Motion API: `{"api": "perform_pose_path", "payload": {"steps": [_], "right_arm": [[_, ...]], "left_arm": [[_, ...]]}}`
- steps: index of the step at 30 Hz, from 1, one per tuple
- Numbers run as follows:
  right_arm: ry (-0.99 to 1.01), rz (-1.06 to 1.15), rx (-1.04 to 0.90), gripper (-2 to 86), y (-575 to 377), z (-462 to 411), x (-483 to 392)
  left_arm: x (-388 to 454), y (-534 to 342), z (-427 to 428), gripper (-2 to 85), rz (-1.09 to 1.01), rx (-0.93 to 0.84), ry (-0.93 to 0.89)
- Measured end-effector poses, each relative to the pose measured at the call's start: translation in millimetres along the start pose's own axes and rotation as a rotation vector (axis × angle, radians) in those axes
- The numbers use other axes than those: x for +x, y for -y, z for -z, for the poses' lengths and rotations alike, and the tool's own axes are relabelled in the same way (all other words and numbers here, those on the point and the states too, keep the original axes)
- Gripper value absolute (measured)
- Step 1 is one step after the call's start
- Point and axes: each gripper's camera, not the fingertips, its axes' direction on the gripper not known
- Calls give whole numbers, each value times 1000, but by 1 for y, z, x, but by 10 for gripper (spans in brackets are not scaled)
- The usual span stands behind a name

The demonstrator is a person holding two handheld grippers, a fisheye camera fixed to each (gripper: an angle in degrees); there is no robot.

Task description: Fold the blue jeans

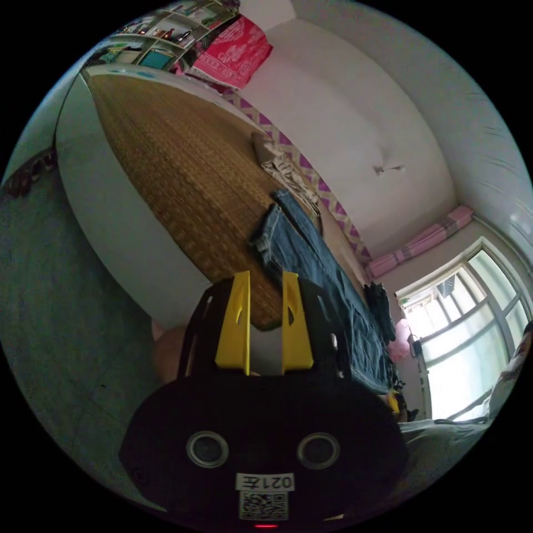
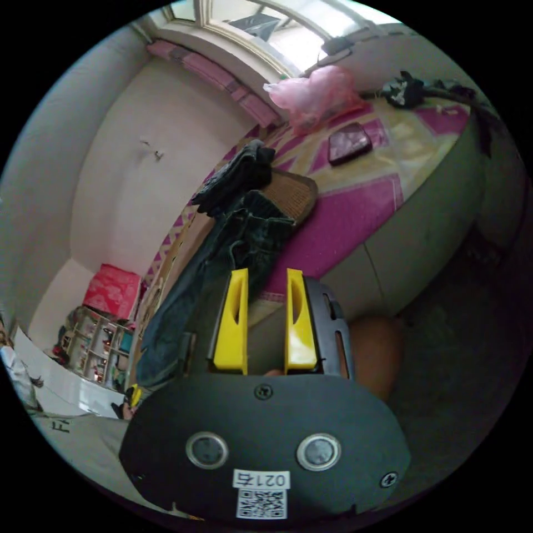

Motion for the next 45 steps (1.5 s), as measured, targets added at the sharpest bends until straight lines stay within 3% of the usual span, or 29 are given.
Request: {"api": "perform_pose_path", "payload": {"steps": [8, 14, 26, 33, 40, 45], "right_arm": [[214, -119, -61, 91, 17, -38, 34], [258, -192, -49, 19, 19, -51, 52], [296, -164, -56, 4, 34, -70, 53], [313, -175, -68, 2, 38, -88, 48], [470, -68, -107, 2, 99, -105, -11], [416, 62, -154, 5, 185, -156, -92]], "left_arm": [[-9, 3, -7, 74, -1, -14, -48], [-10, 10, -12, 50, -6, -35, -74], [-12, 36, -28, 46, 25, -84, -231], [-1, 53, -36, -7, 35, -79, -222], [88, 128, -33, -10, -202, -73, -214], [164, 217, -84, -10, -298, -165, -113]]}}
